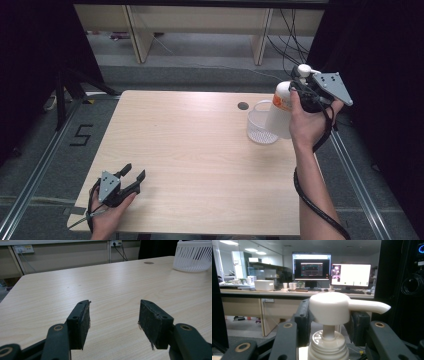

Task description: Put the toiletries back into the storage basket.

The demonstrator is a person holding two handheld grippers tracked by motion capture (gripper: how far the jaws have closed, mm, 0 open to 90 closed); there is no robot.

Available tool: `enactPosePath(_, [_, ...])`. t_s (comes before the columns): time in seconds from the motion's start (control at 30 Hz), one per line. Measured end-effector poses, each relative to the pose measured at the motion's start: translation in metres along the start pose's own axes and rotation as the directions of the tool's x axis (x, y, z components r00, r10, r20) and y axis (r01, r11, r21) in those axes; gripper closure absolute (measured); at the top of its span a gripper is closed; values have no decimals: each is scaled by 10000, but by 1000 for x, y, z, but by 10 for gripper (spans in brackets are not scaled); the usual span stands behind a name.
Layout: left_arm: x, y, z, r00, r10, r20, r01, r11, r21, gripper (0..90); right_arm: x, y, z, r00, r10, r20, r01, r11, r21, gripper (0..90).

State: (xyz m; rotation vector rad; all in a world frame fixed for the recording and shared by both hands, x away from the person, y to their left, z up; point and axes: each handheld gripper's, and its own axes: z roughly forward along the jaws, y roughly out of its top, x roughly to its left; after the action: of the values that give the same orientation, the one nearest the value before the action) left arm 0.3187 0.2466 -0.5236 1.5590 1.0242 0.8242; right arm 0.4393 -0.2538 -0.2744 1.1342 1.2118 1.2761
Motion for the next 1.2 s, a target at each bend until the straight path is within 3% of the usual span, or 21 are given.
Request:
enactPosePath(0.47, [0,0,0,10000,-22,18,22,10000,-21,416,1,2,13,9998,184,92,-185,9997,137,599])
enactPosePath(0.7, [0,0,0,10000,12,29,-12,10000,-8,415,1,3,20,10000,84,23,-84,10000,-42,600])
enactPosePath(1.2, [0,0,0,10000,17,56,-17,10000,-1,415,1,0,34,10000,60,43,-61,9998,215,599])
